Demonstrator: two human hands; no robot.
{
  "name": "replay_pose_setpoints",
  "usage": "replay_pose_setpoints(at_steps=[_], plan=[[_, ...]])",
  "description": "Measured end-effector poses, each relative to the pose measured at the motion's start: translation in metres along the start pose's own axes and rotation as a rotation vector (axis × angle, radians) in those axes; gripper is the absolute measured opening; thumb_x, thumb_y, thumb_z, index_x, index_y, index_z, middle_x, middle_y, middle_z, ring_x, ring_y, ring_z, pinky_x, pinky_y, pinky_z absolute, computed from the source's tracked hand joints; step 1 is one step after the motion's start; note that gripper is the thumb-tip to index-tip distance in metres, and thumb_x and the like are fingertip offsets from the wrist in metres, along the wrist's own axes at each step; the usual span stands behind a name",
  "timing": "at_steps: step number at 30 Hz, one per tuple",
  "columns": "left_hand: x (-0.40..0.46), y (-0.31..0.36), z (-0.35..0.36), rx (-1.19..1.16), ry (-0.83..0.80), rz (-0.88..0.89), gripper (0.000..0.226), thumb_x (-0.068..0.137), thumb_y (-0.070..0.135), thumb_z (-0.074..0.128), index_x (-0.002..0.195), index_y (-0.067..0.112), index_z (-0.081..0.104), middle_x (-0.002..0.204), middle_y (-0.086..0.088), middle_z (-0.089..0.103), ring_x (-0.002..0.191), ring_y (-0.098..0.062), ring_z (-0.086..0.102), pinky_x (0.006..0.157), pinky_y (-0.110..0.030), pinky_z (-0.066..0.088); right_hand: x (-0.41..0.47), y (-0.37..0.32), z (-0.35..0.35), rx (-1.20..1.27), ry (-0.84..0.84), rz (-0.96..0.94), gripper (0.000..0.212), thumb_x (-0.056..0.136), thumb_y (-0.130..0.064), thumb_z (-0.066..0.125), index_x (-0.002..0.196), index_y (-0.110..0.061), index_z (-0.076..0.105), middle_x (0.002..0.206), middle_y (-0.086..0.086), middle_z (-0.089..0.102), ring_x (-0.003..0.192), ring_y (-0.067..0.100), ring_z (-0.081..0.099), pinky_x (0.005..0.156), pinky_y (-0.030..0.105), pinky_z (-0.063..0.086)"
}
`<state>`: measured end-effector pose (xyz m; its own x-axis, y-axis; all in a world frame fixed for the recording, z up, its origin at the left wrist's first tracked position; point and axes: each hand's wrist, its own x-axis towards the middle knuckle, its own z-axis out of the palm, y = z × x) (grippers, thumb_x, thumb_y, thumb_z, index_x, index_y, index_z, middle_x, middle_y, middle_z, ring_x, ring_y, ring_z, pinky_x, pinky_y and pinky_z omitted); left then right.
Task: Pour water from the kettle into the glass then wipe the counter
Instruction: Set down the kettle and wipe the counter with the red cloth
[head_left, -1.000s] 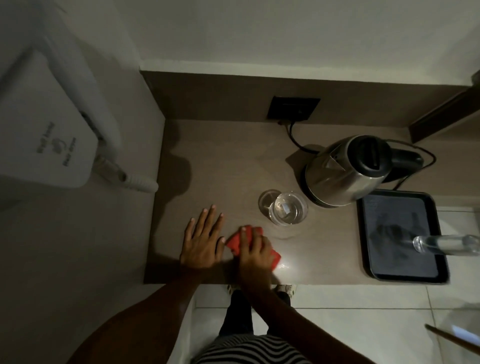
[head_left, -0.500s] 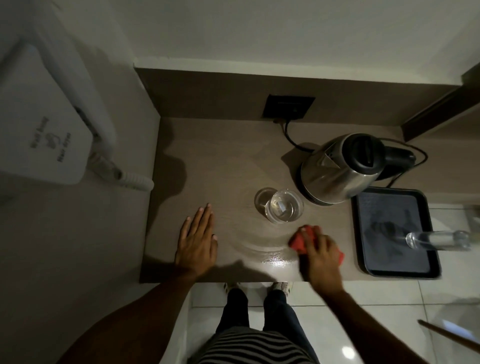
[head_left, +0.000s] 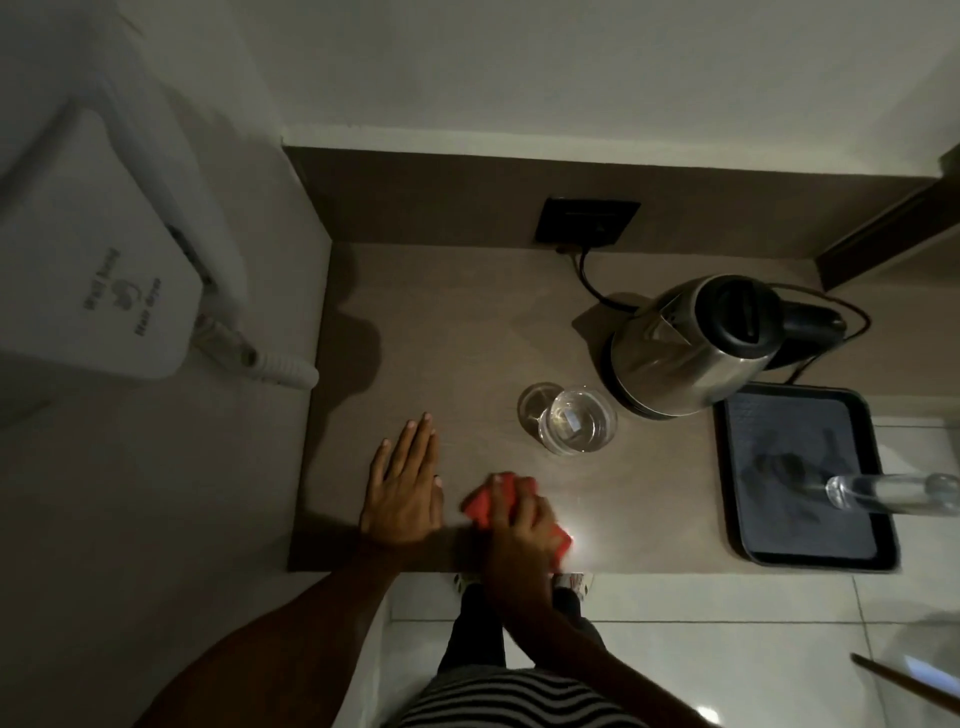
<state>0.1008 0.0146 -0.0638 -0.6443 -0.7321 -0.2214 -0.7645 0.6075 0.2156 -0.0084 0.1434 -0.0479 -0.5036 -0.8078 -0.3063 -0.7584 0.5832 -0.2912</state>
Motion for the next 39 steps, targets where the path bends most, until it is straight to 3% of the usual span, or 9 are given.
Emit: replay_pose_setpoints(at_steps=[2, 7, 13, 19, 25, 31, 33, 36, 39], plan=[[0.000, 0.003, 0.002, -0.050, 0.046, -0.003, 0.060, 0.096, 0.029, 0.028, 0.149, 0.005, 0.040, 0.159, -0.012, 0.037, 0.146, -0.029, 0.038, 0.119, -0.048, 0.027, 0.028, -0.026, -0.004, -0.008, 0.018, -0.051, 0.081, 0.073, -0.054, 0.075, 0.141, -0.018, 0.050, 0.138, 0.022, 0.056, 0.115, 0.040, 0.059, 0.084, 0.054, 0.054], [0.000, 0.001, 0.000, -0.096, 0.092, -0.006, 0.057, 0.098, 0.028, 0.028, 0.148, 0.004, 0.040, 0.157, -0.013, 0.040, 0.146, -0.029, 0.038, 0.117, -0.047, 0.026, 0.059, -0.037, -0.006, 0.097, 0.007, -0.139, 0.069, 0.095, -0.055, 0.042, 0.152, -0.017, 0.031, 0.157, 0.017, 0.032, 0.140, 0.039, 0.033, 0.107, 0.057, 0.033], [-0.001, -0.002, -0.001, -0.057, 0.034, -0.023, 0.062, 0.099, 0.034, 0.020, 0.153, 0.006, 0.029, 0.164, -0.010, 0.027, 0.152, -0.025, 0.026, 0.121, -0.051, 0.029, 0.001, 0.082, -0.015, -0.048, -0.046, -0.268, 0.090, 0.060, -0.022, 0.087, 0.141, -0.016, 0.049, 0.143, 0.020, 0.051, 0.120, 0.043, 0.057, 0.093, 0.058, 0.051], [-0.001, -0.004, 0.002, -0.046, 0.014, -0.029, 0.062, 0.100, 0.034, 0.019, 0.155, 0.007, 0.026, 0.165, -0.008, 0.024, 0.153, -0.023, 0.023, 0.122, -0.048, 0.026, 0.045, 0.170, -0.058, -0.167, 0.133, -0.010, 0.059, 0.090, -0.025, 0.049, 0.146, -0.010, 0.041, 0.149, 0.026, 0.039, 0.128, 0.048, 0.041, 0.103, 0.057, 0.035], [-0.001, -0.002, 0.002, -0.030, -0.005, -0.035, 0.062, 0.099, 0.035, 0.020, 0.154, 0.007, 0.025, 0.165, -0.008, 0.023, 0.153, -0.025, 0.023, 0.123, -0.047, 0.023, 0.037, 0.113, -0.035, 0.034, 0.312, 0.321, 0.062, 0.084, -0.028, 0.054, 0.143, -0.012, 0.042, 0.141, 0.030, 0.041, 0.114, 0.051, 0.045, 0.095, 0.060, 0.040], [0.000, -0.001, 0.005, -0.014, 0.013, -0.015, 0.063, 0.096, 0.032, 0.026, 0.153, 0.005, 0.034, 0.163, -0.011, 0.030, 0.150, -0.028, 0.030, 0.122, -0.045, 0.018, -0.005, 0.002, 0.010, -0.010, 0.052, 0.041, 0.079, 0.074, -0.043, 0.077, 0.142, -0.013, 0.050, 0.134, 0.028, 0.057, 0.110, 0.045, 0.061, 0.082, 0.055, 0.054], [0.001, -0.001, 0.005, -0.016, 0.016, -0.014, 0.064, 0.094, 0.032, 0.029, 0.151, 0.005, 0.037, 0.161, -0.012, 0.034, 0.148, -0.028, 0.035, 0.121, -0.045, 0.020, 0.014, -0.027, 0.007, 0.033, 0.086, 0.000, 0.072, 0.083, -0.053, 0.066, 0.142, -0.015, 0.050, 0.139, 0.022, 0.054, 0.119, 0.039, 0.058, 0.090, 0.052, 0.052], [0.001, -0.005, 0.007, -0.038, 0.056, -0.002, 0.065, 0.091, 0.032, 0.033, 0.150, 0.005, 0.040, 0.159, -0.012, 0.038, 0.147, -0.027, 0.037, 0.119, -0.044, 0.020, 0.039, -0.040, 0.001, 0.111, 0.087, -0.025, 0.069, 0.092, -0.054, 0.051, 0.149, -0.016, 0.038, 0.151, 0.017, 0.042, 0.134, 0.038, 0.043, 0.104, 0.054, 0.040], [-0.002, -0.008, 0.012, -0.064, 0.059, -0.003, 0.063, 0.096, 0.032, 0.030, 0.155, 0.008, 0.030, 0.165, -0.007, 0.027, 0.152, -0.022, 0.026, 0.124, -0.043, 0.016, 0.033, -0.015, 0.001, 0.096, 0.025, -0.189, 0.076, 0.084, -0.049, 0.067, 0.145, -0.010, 0.044, 0.145, 0.022, 0.048, 0.128, 0.042, 0.049, 0.097, 0.057, 0.047]])
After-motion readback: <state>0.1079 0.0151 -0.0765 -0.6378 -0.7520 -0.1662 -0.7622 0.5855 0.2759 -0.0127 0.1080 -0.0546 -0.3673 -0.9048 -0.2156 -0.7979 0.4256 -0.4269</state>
